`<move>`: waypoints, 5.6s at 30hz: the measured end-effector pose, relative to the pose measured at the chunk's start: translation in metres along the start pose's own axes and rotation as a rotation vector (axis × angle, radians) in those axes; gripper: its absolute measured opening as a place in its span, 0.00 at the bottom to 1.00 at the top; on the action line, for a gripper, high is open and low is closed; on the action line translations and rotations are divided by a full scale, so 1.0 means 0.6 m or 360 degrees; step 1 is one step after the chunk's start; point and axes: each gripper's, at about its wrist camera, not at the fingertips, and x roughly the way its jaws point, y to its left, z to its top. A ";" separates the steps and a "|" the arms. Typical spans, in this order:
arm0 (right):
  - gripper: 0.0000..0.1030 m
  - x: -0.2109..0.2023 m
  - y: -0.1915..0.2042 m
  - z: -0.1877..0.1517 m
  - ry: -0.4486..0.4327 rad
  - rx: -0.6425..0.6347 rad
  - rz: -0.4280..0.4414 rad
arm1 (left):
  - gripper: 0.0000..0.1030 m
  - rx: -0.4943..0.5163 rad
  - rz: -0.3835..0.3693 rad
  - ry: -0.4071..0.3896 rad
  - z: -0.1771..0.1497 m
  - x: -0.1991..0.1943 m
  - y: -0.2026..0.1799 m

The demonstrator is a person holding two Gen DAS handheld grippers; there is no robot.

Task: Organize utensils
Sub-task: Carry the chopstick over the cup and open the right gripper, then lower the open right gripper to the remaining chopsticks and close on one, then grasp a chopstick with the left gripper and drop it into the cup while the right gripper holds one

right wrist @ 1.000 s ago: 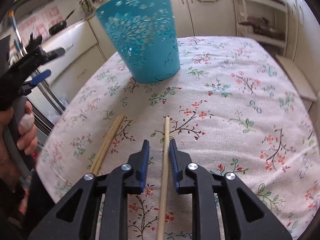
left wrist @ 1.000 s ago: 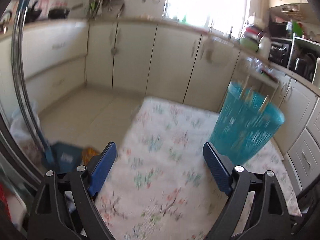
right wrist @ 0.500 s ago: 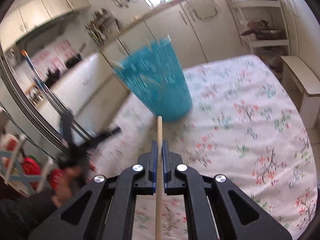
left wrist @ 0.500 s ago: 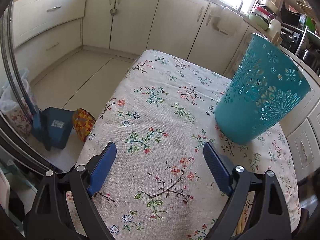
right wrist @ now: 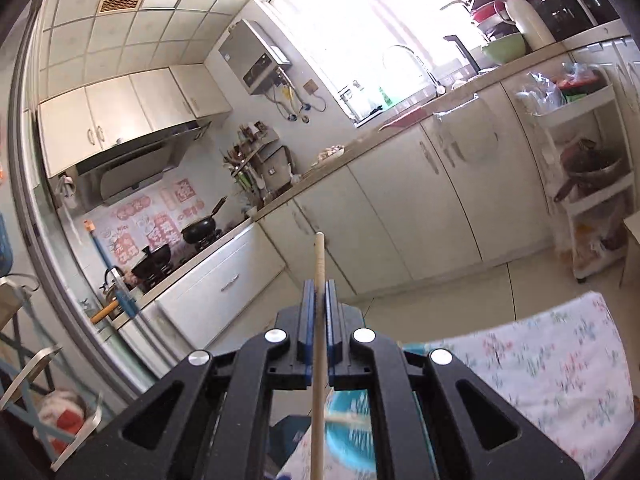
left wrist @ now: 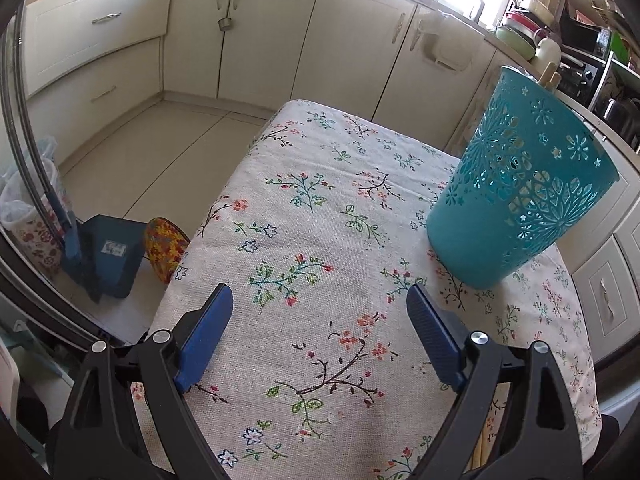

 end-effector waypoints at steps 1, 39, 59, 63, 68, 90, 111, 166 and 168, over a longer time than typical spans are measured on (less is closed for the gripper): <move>0.05 0.018 -0.004 0.001 -0.0004 -0.0002 -0.0029 | 0.82 -0.0003 -0.0005 -0.0003 0.000 -0.001 0.001; 0.21 -0.084 -0.017 -0.339 0.0961 -0.0190 -0.0359 | 0.82 -0.0047 -0.0052 -0.0027 0.000 -0.005 0.010; 0.21 -0.042 -0.009 -0.418 0.1050 -0.0319 -0.0511 | 0.82 -0.0080 -0.0051 -0.0033 0.001 -0.007 0.017; 0.22 -0.044 -0.011 -0.420 0.1043 -0.0321 -0.0513 | 0.82 -0.0082 -0.0051 -0.0033 0.001 -0.007 0.017; 0.22 -0.051 -0.015 -0.417 0.1034 -0.0333 -0.0525 | 0.82 -0.0079 -0.0050 -0.0030 0.001 -0.006 0.016; 0.22 -0.068 -0.018 -0.414 0.1048 -0.0501 -0.0613 | 0.83 -0.0069 -0.0044 -0.0023 0.001 -0.004 0.013; 0.07 -0.101 -0.090 -0.385 0.0887 -0.0373 -0.0739 | 0.83 0.0149 -0.0109 0.0173 -0.053 -0.029 -0.072; 0.17 -0.127 -0.126 -0.376 0.0830 -0.0083 -0.0482 | 0.05 0.0255 -0.0630 -0.0612 0.291 -0.192 -0.259; 0.18 -0.127 -0.129 -0.376 0.0830 -0.0060 -0.0465 | 0.05 0.0218 -0.0585 -0.0646 0.299 -0.160 -0.265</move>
